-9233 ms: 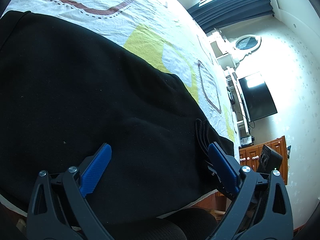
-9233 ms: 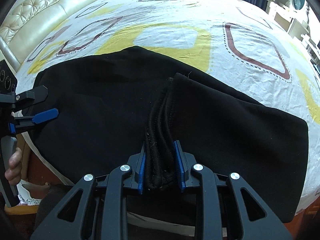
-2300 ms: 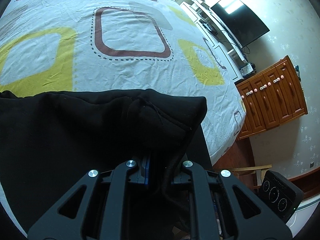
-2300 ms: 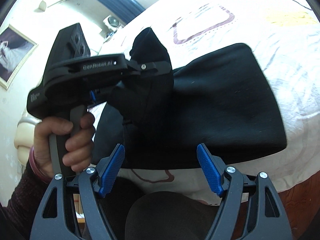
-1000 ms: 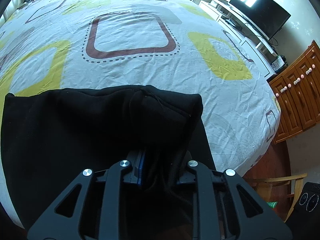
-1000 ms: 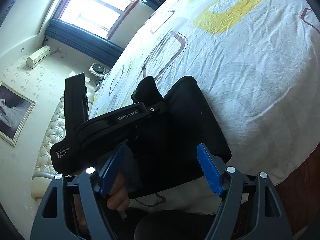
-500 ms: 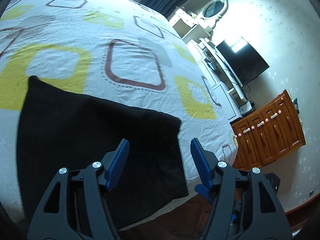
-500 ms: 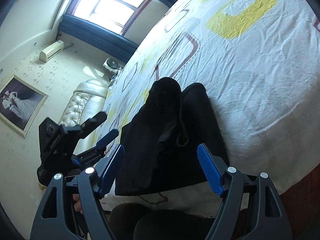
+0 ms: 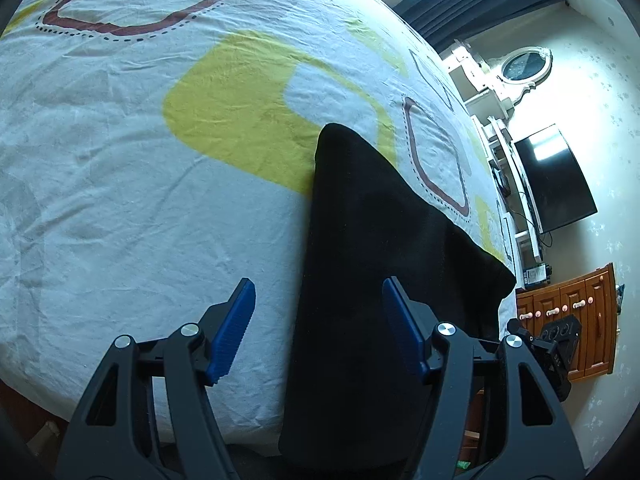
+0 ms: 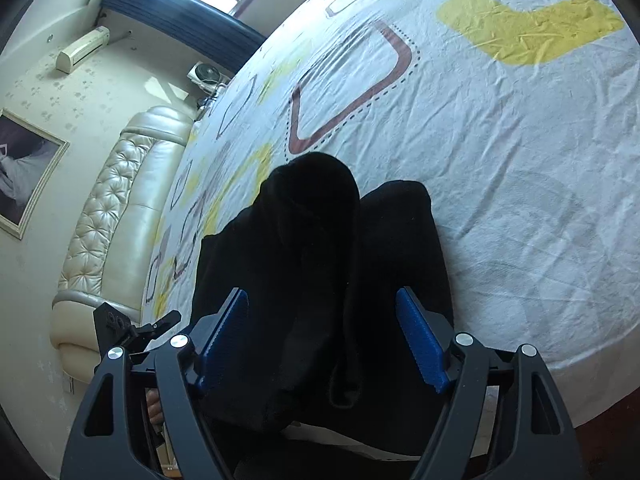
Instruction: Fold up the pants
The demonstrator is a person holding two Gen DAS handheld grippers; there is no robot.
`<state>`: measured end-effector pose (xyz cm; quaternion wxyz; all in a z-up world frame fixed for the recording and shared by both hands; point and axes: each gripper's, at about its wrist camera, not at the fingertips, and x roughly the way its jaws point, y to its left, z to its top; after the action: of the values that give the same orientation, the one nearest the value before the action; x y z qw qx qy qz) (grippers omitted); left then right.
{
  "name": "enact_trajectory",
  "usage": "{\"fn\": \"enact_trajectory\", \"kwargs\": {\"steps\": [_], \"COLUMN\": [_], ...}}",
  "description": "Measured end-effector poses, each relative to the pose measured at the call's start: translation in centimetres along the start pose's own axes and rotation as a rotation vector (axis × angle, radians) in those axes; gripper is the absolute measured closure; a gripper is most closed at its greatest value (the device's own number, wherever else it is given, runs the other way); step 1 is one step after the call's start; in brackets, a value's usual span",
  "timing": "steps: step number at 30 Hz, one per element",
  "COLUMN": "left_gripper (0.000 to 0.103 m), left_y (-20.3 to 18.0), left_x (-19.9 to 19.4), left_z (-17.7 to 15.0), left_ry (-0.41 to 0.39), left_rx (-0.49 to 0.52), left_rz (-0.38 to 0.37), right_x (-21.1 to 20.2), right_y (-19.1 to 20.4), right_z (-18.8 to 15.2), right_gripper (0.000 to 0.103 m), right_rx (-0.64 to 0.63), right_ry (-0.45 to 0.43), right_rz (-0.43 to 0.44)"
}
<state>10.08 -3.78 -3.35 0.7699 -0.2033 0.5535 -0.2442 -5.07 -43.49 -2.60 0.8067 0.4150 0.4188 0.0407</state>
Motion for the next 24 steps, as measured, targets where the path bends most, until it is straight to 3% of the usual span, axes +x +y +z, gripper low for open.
{"fn": "enact_trajectory", "kwargs": {"steps": [1,3,4,6,8,12,15,19,22,24], "left_gripper": [0.038,0.038,0.038,0.038,0.038,0.037,0.036,0.036,0.036,0.036], "left_y": [0.0,0.1,0.1,0.3,0.3,0.0,-0.3,-0.2,0.4,0.8], "left_x": [0.1,0.6,0.8,1.2,1.3,1.0,1.0,1.6,1.6,1.2], "left_z": [-0.1,-0.4,-0.6,-0.8,-1.1,-1.3,-1.3,-1.6,-1.8,-2.1], "left_ry": [0.003,0.017,0.023,0.035,0.043,0.051,0.053,0.06,0.081,0.099], "left_rx": [0.007,0.017,0.015,0.006,0.007,0.03,0.059,0.07,0.034,0.016], "left_rz": [0.0,-0.002,-0.005,-0.017,-0.033,-0.06,-0.07,-0.051,-0.08,-0.117], "right_x": [0.2,1.1,1.5,1.4,0.6,-1.4,-1.0,-0.1,-1.3,-2.8], "right_y": [0.2,0.5,0.6,0.8,0.9,1.0,-1.2,-3.4,-3.7,-4.1], "right_z": [-0.2,-0.6,-0.8,-1.1,-1.2,-1.2,-1.3,-1.7,-1.8,-2.0], "right_gripper": [0.033,0.068,0.076,0.087,0.089,0.09,0.091,0.09,0.08,0.048], "right_rx": [-0.012,-0.024,-0.024,-0.025,-0.003,-0.029,-0.007,0.054,0.074,0.074], "right_ry": [0.014,0.067,0.088,0.087,0.079,0.039,0.048,0.051,0.048,0.032], "right_rz": [-0.005,-0.013,-0.016,-0.013,0.043,0.049,-0.013,0.044,0.089,0.115]}}
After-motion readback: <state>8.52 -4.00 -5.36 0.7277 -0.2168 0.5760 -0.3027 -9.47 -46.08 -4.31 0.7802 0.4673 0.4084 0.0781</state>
